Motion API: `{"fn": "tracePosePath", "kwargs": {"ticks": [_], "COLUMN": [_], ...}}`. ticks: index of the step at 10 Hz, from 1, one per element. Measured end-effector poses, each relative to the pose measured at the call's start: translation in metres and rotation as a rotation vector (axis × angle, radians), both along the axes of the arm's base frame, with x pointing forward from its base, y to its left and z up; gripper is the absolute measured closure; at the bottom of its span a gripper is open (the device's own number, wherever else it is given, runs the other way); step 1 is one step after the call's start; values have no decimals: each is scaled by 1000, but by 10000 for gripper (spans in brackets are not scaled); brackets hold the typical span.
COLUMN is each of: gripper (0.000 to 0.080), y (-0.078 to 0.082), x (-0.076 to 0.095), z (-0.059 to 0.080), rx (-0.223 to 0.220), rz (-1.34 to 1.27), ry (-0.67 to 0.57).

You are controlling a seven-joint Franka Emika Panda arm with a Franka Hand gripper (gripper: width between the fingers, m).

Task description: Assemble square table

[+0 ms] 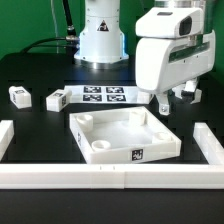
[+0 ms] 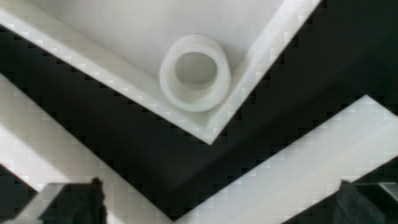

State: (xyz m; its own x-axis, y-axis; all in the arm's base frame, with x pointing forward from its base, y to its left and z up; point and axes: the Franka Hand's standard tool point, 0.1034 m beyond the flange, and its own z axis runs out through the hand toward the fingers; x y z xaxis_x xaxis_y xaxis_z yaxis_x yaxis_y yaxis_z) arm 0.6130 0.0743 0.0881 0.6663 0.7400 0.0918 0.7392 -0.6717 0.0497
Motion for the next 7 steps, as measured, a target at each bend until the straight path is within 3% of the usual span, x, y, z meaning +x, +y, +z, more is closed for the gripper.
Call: {"fn": "tracePosePath", "kwargs": {"ticks": [2, 5, 7], "gripper": [150, 150, 150], "y": [-32, -51, -52], "x": [-28, -38, -39], "z": [-3, -3, -4], "rx": [-35, -88, -99], "rz": [206, 510, 602], "ry": [1, -37, -34]}}
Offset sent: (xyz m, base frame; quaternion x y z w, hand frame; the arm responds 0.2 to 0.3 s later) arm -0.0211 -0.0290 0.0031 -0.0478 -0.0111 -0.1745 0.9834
